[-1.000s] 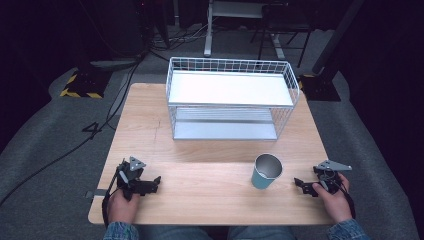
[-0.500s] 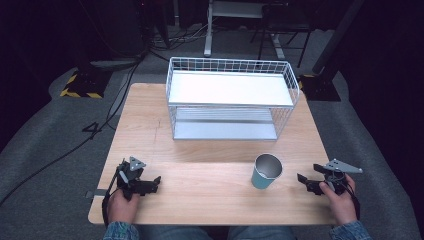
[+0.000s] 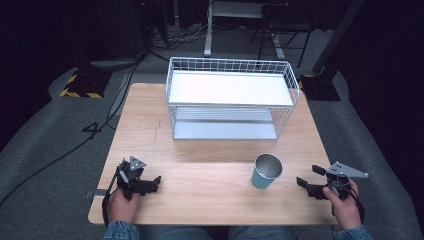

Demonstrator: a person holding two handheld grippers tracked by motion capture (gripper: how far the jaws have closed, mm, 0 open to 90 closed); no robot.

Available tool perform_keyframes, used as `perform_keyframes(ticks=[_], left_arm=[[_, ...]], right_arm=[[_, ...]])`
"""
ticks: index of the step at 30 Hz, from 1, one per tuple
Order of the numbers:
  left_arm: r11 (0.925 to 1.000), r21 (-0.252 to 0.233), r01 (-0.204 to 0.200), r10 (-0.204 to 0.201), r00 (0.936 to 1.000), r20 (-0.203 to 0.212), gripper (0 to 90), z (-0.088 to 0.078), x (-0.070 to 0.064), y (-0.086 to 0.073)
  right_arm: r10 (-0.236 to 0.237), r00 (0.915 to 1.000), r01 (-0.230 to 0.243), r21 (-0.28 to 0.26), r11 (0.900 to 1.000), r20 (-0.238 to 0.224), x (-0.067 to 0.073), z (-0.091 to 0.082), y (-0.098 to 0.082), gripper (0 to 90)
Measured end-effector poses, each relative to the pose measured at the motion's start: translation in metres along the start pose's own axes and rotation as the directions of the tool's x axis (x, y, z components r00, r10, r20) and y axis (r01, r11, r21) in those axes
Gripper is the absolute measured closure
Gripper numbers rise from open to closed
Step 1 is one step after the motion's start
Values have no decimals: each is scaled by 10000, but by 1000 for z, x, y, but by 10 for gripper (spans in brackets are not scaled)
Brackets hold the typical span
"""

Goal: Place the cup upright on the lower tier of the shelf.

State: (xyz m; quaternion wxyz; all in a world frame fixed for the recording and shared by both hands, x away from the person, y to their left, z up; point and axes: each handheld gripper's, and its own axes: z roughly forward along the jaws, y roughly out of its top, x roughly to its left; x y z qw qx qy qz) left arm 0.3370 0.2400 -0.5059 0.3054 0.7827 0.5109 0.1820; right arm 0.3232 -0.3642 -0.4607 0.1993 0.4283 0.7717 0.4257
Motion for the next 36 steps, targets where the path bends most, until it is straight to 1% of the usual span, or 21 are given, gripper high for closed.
perform_keyframes(ticks=[4, 6, 9, 12, 15, 19, 23, 26, 28, 31, 36], left_arm=[[10000, 4, 2, -2, 10000, -13, 1, 0, 0, 0], [10000, 11, 32, -32, 10000, -5, 0, 0, 0, 0], [10000, 10, 28, -28, 10000, -8, 1, 0, 0, 0], [10000, 5, 39, -39, 10000, -9, 0, 0, 0, 0], [10000, 4, 37, -37, 10000, -11, 1, 0, 0, 0], [10000, 7, 34, -34, 10000, -10, 0, 0, 0, 0], [10000, -1, 23, -23, 10000, -31, 0, 0, 0, 0], [10000, 0, 48, -48, 10000, -51, 1, 0, -1, 0], [10000, 0, 53, -53, 10000, -55, 1, 0, -1, 0], [10000, 1, 53, -53, 10000, -52, 1, 0, -1, 0], [10000, -2, 52, -52, 10000, -56, 1, 0, -1, 0]], right_arm=[[-58, 9998, 54, -158, 9999, -215, 7, -3, 4, 157], [-262, 9990, 254, -215, 9994, -359, 10, -4, 7, 157], [-357, 9979, 342, -277, 9990, -544, 16, -4, 9, 157], [-517, 9957, 496, -284, 9984, -772, 22, -2, 11, 157], [-583, 9936, 555, -315, 9980, -963, 28, 0, 14, 157], [-744, 9892, 704, -357, 9969, -1260, 35, 3, 19, 157], [-943, 9828, 905, -310, 9954, -1585, 44, 9, 23, 157], [-1071, 9762, 1036, -284, 9942, -1887, 51, 14, 25, 157], [-1087, 9744, 1060, -242, 9941, -1969, 55, 19, 26, 157], [-1033, 9742, 1019, -174, 9946, -2008, 59, 27, 27, 157], [-1038, 9716, 1045, -83, 9945, -2129, 65, 37, 26, 157]])
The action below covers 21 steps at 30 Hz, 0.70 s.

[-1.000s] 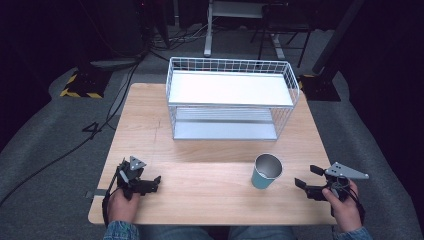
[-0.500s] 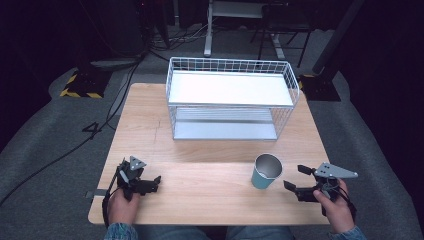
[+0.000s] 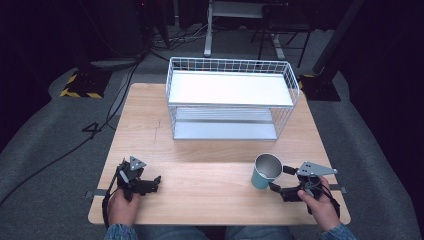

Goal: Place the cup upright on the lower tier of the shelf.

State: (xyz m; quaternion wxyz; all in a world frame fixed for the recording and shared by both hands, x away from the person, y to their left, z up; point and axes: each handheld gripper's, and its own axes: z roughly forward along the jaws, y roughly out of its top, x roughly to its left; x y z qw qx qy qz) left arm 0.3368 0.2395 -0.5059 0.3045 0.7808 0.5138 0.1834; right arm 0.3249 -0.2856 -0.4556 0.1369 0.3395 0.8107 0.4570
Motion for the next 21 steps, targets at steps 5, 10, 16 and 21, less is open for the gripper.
perform_keyframes(ticks=[5, 10, 16, 21], left_arm=[[10000, 0, 1, -1, 10000, 0, 1, 0, 0, 0], [10000, -1, 0, 0, 10000, 1, 1, 0, 0, 0], [10000, -3, 3, -3, 10000, -1, 1, 0, 0, 0], [10000, -2, 3, -3, 10000, 1, 1, 0, 0, 0]], right_arm=[[53, 9999, -52, 95, 9999, -137, 3, 11, 0, 157], [189, 9998, -188, 150, 9997, -105, 4, 21, -1, 157], [141, 9999, -139, 218, 9997, -90, 6, 31, -1, 157], [277, 9996, -279, 290, 9992, 90, 6, 39, -2, 157]])
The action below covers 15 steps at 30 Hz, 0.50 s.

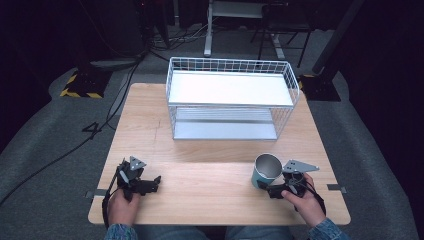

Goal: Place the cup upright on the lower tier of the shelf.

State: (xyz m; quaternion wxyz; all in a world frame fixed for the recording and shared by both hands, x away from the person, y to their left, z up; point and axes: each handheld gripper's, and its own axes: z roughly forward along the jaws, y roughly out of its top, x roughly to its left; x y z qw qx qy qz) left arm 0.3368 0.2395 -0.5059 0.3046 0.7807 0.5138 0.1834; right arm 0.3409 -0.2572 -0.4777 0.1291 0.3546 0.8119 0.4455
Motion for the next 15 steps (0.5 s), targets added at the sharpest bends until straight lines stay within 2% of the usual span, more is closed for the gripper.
perform_keyframes(ticks=[9, 15], left_arm=[[10000, 2, -1, 1, 10000, -1, 1, 0, 0, 0], [10000, 3, -3, 3, 10000, 0, 1, 0, 0, 0]], right_arm=[[44, 9999, -45, 83, 10000, 160, 2, 10, -1, 157], [-88, 9998, 82, 300, 9995, 181, 2, 18, -6, 162]])
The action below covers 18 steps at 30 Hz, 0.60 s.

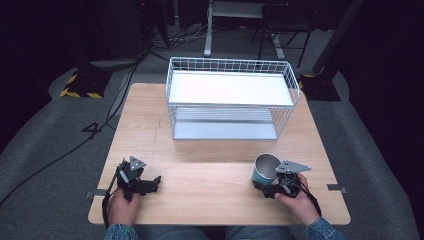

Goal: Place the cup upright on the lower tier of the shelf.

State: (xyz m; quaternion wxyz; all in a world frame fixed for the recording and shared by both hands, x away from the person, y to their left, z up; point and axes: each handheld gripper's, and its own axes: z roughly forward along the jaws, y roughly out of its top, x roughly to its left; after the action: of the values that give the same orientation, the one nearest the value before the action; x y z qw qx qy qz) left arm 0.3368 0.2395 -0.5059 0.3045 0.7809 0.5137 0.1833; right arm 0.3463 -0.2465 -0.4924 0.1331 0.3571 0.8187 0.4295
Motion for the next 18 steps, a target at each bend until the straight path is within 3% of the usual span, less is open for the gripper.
perform_keyframes(ticks=[4, 18], left_arm=[[10000, 1, 1, -1, 10000, 0, 1, 0, 0, 0], [10000, 2, 2, -2, 10000, 2, 1, 0, 0, 0]], right_arm=[[-136, 9998, 137, -99, 9999, 117, 1, 0, -2, 218], [-455, 9982, 464, -229, 9987, 386, 3, -1, -2, 225]])
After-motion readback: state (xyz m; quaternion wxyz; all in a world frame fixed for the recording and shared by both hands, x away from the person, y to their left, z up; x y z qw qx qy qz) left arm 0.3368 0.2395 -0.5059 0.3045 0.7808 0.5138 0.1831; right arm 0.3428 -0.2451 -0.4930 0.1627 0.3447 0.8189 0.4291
